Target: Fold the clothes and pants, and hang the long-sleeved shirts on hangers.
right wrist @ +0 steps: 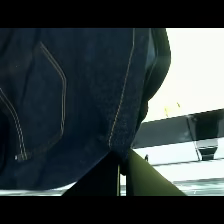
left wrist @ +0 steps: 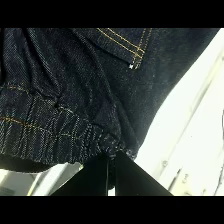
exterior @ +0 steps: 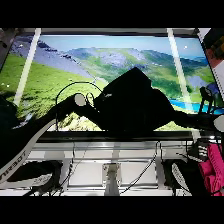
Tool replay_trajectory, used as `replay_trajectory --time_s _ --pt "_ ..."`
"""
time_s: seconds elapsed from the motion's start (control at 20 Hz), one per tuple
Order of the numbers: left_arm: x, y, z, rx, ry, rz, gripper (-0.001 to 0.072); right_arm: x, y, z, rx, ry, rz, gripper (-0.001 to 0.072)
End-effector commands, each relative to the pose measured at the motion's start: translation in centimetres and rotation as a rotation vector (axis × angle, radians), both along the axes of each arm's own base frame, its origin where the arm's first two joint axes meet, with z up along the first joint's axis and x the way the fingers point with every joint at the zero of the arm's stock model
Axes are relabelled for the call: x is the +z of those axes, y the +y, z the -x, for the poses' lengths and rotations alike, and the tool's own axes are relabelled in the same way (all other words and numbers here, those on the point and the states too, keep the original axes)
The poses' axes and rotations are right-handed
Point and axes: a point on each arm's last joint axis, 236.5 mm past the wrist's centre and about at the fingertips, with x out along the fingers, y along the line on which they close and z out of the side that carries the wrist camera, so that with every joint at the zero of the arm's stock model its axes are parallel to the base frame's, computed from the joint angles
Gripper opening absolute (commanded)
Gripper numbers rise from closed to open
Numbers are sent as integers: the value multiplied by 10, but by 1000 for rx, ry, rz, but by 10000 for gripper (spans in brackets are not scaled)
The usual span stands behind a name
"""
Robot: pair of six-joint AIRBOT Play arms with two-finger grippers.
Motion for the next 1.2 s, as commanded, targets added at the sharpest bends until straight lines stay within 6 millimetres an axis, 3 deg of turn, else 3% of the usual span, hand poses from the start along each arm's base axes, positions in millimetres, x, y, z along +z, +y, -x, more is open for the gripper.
replay_trajectory --time_s 0.0,0.1,0.25,0.35,0.45,0.6,0.8,0.9,1.1,1.15 --pt "18 -8 10 49 11 41 7 24 0 -20 12 -92 3 3" --pt "35 -14 5 86 6 94 7 36 10 -55 52 -133 -43 3" --pt "50 -13 -18 214 -10 125 8 50 21 -121 92 -184 -125 3" --pt "58 -7 -51 345 -43 156 8 60 36 -169 120 -228 -209 3" --pt "71 2 -98 521 -96 225 8 61 56 -210 147 -243 -264 3" --pt "89 23 -159 754 -207 298 9 57 98 -267 203 -302 -275 3" --pt "96 41 -193 898 -292 315 9 77 124 -350 68 -526 -308 3" --pt "100 51 -206 952 -339 321 9 91 130 -380 25 -637 -311 3" --pt "113 73 -233 1087 -423 343 10 100 138 -418 7 -765 -279 8" --pt "115 80 -239 1107 -454 341 11 102 134 -427 -14 -802 -272 132"
